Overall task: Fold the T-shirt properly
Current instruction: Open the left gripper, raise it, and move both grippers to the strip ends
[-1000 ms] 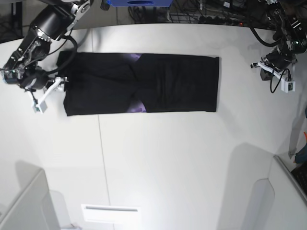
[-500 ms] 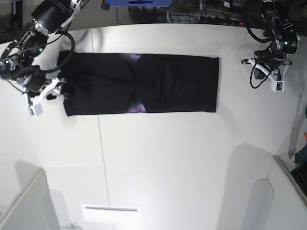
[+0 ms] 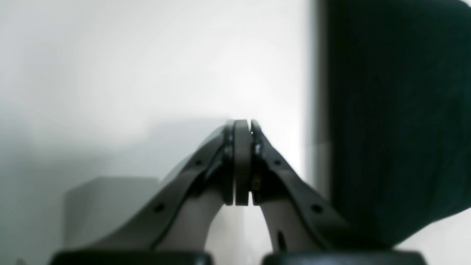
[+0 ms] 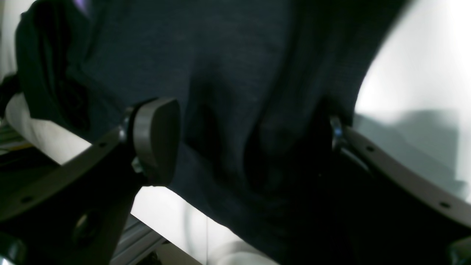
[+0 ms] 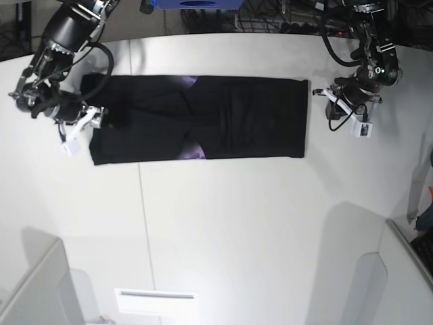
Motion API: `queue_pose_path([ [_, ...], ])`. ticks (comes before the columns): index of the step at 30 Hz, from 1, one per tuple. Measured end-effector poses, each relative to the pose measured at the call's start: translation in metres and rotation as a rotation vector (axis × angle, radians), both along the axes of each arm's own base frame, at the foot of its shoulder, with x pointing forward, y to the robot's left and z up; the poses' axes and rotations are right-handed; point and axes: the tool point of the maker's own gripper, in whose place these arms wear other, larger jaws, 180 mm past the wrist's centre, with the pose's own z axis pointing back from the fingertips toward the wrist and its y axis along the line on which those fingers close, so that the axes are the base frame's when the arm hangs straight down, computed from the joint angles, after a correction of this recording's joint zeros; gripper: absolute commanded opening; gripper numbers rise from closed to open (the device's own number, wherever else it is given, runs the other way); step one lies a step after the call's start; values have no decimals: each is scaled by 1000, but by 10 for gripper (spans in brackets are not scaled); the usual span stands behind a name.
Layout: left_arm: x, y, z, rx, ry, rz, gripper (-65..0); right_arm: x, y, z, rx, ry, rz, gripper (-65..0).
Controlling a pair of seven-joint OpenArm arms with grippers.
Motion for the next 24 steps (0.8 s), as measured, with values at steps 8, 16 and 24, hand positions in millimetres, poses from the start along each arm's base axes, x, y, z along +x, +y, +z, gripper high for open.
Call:
queue_pose_path([
  [8, 6, -6, 1, -23, -25, 14, -650, 0, -19, 1, -44, -2, -7, -197],
  [16, 4, -5, 0, -22, -23, 20, -650, 14, -36, 29, -139, -73, 14, -197],
  [24, 4, -6, 0, -26, -25, 18, -650, 10, -44, 3, -68, 35, -37, -191],
])
